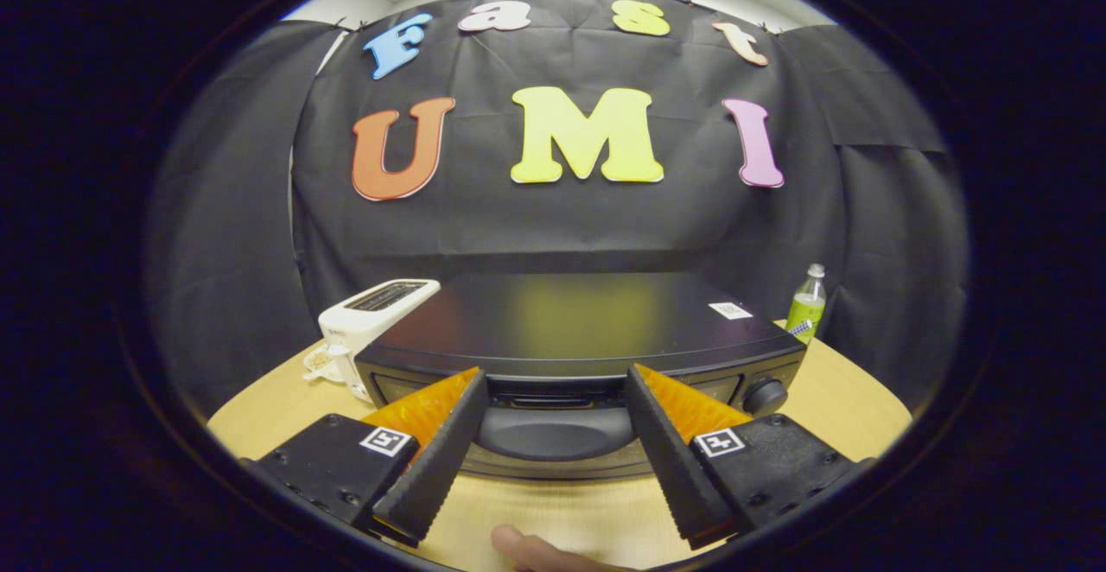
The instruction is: Open the toaster oven, put the food inside, and close the toaster oven door.
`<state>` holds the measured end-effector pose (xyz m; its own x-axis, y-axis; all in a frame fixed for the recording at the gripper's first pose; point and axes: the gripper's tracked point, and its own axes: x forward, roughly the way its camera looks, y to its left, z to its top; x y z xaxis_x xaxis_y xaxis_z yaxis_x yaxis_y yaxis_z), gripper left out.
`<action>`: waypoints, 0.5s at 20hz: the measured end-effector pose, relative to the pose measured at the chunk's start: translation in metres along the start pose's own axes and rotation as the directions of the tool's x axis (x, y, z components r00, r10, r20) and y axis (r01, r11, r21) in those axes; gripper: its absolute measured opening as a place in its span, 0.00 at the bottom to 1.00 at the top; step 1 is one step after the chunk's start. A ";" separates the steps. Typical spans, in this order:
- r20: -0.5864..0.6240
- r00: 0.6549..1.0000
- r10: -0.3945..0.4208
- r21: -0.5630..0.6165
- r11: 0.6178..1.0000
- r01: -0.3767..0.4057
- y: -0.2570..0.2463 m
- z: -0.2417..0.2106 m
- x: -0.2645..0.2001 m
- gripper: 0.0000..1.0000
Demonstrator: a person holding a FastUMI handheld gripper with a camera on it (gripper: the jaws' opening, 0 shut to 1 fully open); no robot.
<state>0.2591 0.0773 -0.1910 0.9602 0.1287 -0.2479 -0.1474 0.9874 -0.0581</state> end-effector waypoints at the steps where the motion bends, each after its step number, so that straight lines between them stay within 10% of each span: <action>1: 0.003 1.000 0.003 -0.001 1.000 -0.003 0.000 -0.003 -0.003 1.00; 10: -0.078 0.997 0.022 0.010 1.000 -0.021 0.000 -0.032 -0.046 1.00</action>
<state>0.2072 0.0687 -0.2101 0.9352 0.1429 -0.3240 -0.1655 0.9853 -0.0432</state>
